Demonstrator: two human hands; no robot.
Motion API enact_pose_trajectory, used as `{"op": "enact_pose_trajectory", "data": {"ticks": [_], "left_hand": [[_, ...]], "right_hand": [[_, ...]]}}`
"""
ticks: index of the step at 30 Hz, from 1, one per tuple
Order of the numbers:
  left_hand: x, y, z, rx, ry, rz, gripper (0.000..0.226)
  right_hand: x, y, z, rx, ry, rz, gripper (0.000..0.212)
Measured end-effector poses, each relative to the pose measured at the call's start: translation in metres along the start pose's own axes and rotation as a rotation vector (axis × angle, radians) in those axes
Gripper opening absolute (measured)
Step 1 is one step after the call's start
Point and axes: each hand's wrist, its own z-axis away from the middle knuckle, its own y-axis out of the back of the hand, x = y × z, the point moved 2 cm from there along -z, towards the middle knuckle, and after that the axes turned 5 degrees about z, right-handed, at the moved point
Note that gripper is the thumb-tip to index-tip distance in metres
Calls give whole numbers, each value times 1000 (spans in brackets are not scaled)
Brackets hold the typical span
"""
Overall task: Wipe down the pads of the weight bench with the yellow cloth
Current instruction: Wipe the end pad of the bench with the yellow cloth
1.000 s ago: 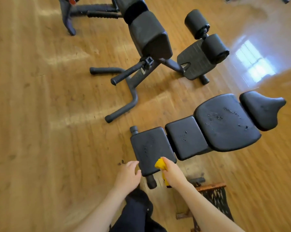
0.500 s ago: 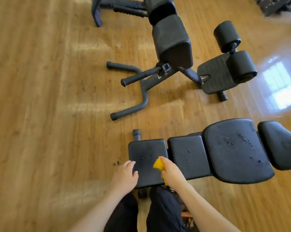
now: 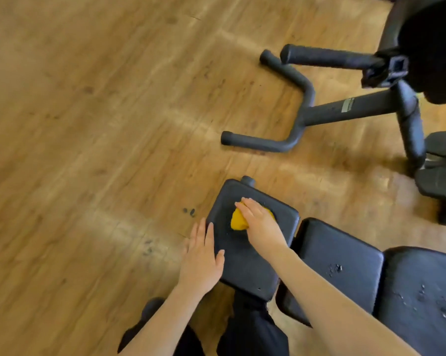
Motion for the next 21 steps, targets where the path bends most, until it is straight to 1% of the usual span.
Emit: {"op": "enact_pose_trajectory", "data": {"ticks": [2,5,7,8,10,12,14,18,19,21], "left_hand": [[-4,-22,-1,115,-25,-19,69],[-15,-43,-12,296,-133,-26,70],[-25,-53,-20,374,-210,-63,70],[-28,-58,-22,415,-240,-93,69],[-33,-68,-25,444,-233,-137,68],[-33,-70,-23,460,-209,-127,69],[-31,-66,-22,454,-187,-127,70],[-31,-69,-6,486,-119,-58,70],[-33,-74,2,492,-95,-23,72],[-35,-86,19,490,-41,41,77]], "right_hand": [[2,-19,4,75,46,29,65],[6,-43,14,200,76,22,79],[7,-55,15,289,95,58,79],[8,-61,13,324,103,70,75],[8,-70,9,347,120,87,61],[8,-74,7,373,157,123,54],[10,-76,7,403,150,146,54],[14,-79,12,485,13,207,60],[13,-80,13,482,24,220,59],[11,-83,15,466,105,203,52]]}}
